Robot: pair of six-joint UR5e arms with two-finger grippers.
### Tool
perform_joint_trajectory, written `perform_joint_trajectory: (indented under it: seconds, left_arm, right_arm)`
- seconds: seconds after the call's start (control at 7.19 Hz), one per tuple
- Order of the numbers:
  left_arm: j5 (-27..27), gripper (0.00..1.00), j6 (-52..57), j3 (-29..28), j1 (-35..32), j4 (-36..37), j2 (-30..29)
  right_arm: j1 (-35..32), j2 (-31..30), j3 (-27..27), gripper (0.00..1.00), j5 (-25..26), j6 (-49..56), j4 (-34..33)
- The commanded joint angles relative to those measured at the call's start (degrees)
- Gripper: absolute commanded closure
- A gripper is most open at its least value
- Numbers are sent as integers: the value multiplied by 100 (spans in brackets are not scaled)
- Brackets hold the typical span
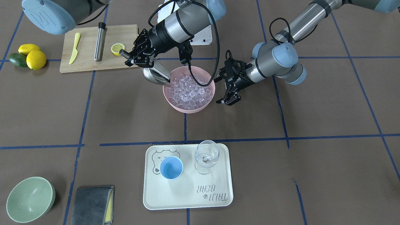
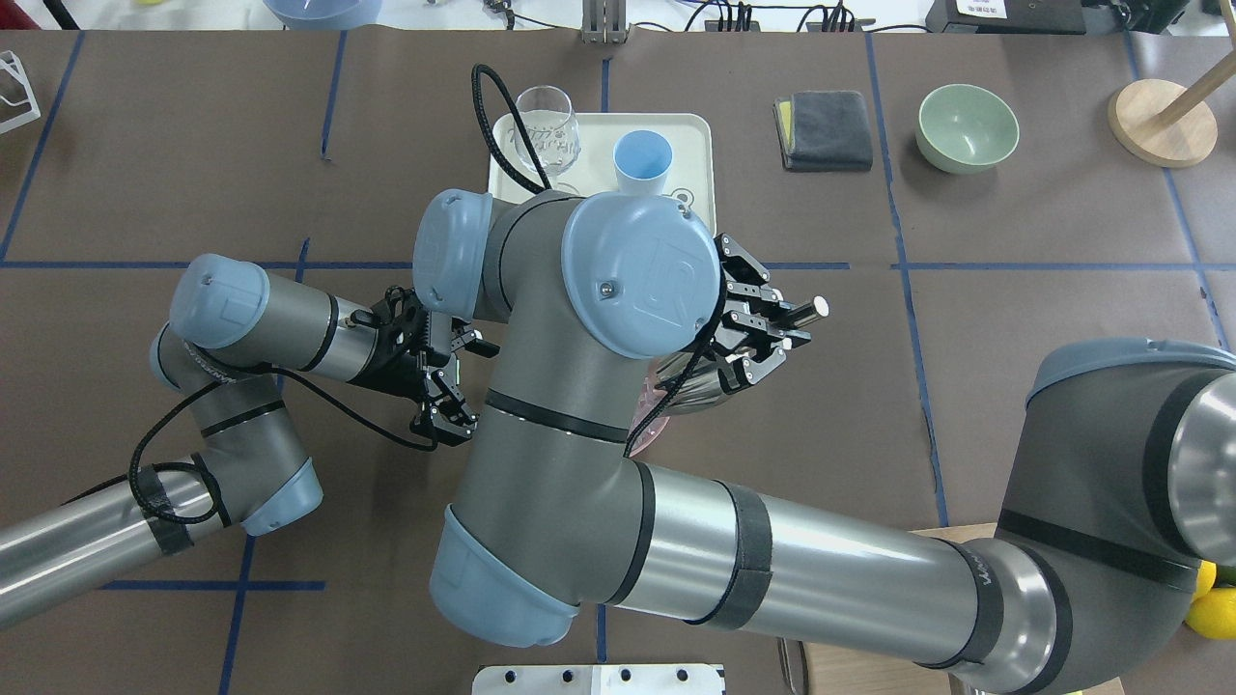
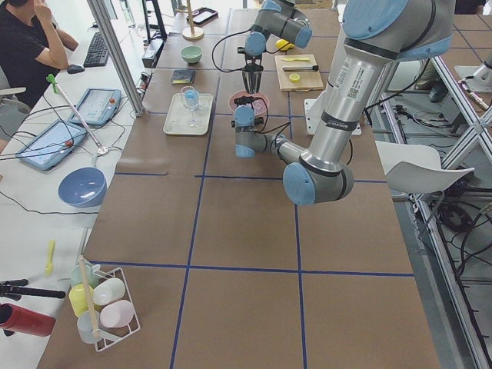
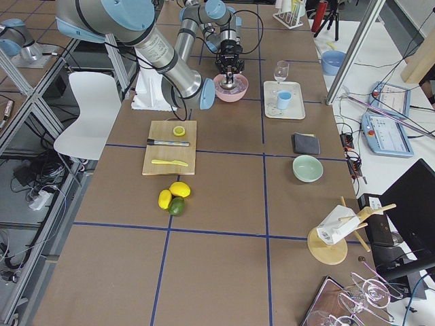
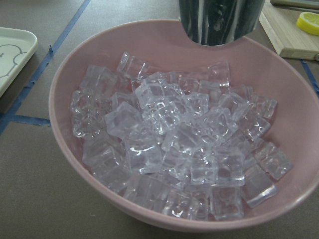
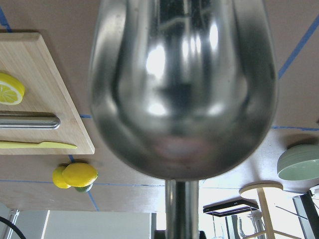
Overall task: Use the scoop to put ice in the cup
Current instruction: 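Rotate the scoop and lower it into the ice in the pink bowl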
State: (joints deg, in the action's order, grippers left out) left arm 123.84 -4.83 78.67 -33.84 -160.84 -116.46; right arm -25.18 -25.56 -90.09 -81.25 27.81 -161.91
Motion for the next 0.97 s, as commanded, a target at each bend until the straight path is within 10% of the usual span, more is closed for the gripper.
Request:
perform_joint_trajectory:
  seconds: [0.0,0.83]
  left_arm:
    - [0,0,0,-18,0,0,0]
    - [0,0,0,-18,0,-9,9]
  right_arm:
    - [-57,51,140,100,65,5,28]
    - [-5,252,928,100,21,-39,554]
